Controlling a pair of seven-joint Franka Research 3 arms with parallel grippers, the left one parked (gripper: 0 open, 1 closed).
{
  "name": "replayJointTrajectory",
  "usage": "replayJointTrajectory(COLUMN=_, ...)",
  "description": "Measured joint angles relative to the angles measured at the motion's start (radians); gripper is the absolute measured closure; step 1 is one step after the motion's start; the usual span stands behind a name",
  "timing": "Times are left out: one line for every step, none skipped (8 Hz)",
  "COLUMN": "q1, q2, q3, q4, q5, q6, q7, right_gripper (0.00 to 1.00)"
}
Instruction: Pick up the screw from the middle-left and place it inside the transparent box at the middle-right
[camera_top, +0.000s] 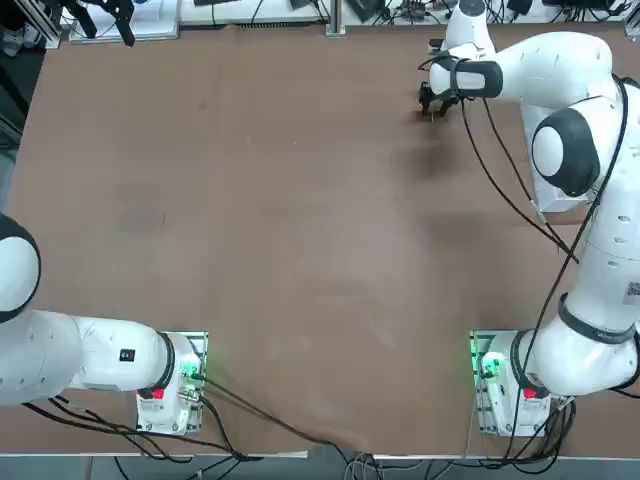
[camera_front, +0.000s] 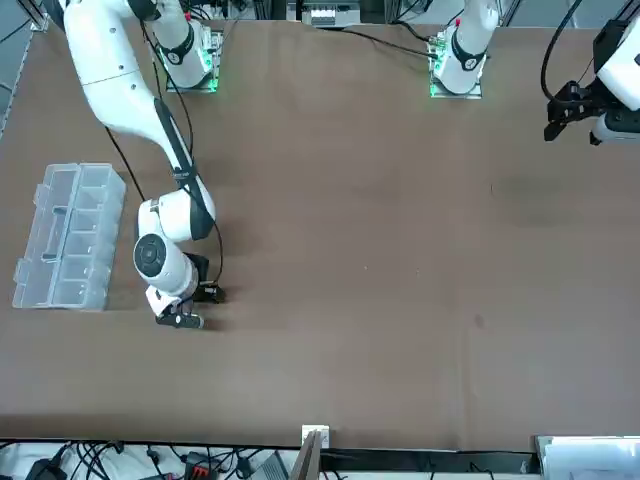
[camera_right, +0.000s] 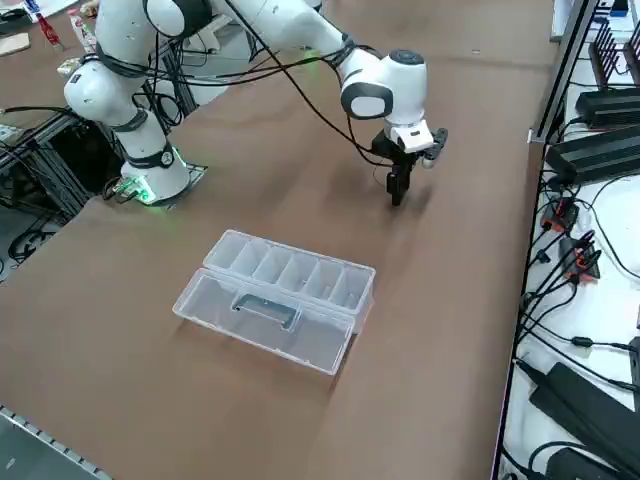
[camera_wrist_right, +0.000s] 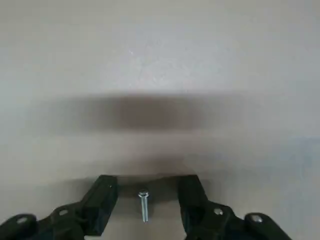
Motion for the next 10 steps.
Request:
replayJointTrajectory(q1=0.0, q2=-0.001, q3=0.0, q4=0.0, q5=0.0, q6=-0.004, q7=0.0, right_gripper=0.27)
replayJointTrajectory(q1=0.0, q2=-0.001, q3=0.001, q4=0.0, q5=0.0, q6=-0.005, q7=0.0, right_gripper=0.29)
replayJointTrajectory(q1=0.0, q2=-0.002, q3=0.001, q4=0.0, q5=0.001, q6=-0.006, q7=0.0, right_gripper=0.3)
replayJointTrajectory(q1=0.0, q2=-0.003, q3=0.002, q4=-0.001, q5=0.001, q6=-0.008, q7=0.0, right_gripper=0.32)
replayJointTrajectory(q1=0.0, q2=-0.004, q3=0.002, q4=-0.001, q5=0.001, q6=-0.009, q7=0.0, right_gripper=0.37)
replayJointTrajectory(q1=0.0, q2=-0.005, q3=0.002, q4=-0.001, q5=0.001, q6=-0.01, q7=0.0, right_gripper=0.39)
replayJointTrajectory(q1=0.001, q2=-0.008, q3=0.002, q4=-0.002, q5=0.002, q6=-0.018, q7=0.0, right_gripper=0.46)
replayJointTrajectory(q1=0.001, q2=-0.01, q3=0.002, q4=-0.003, q5=0.002, q6=-0.025, q7=-0.001, right_gripper=0.48)
replayJointTrajectory(q1=0.001, q2=-0.012, q3=0.002, q4=-0.003, q5=0.002, q6=-0.031, q7=-0.001, right_gripper=0.52)
replayJointTrajectory(q1=0.001, q2=-0.013, q3=0.002, q4=-0.003, q5=0.002, q6=-0.035, q7=-0.001, right_gripper=0.54)
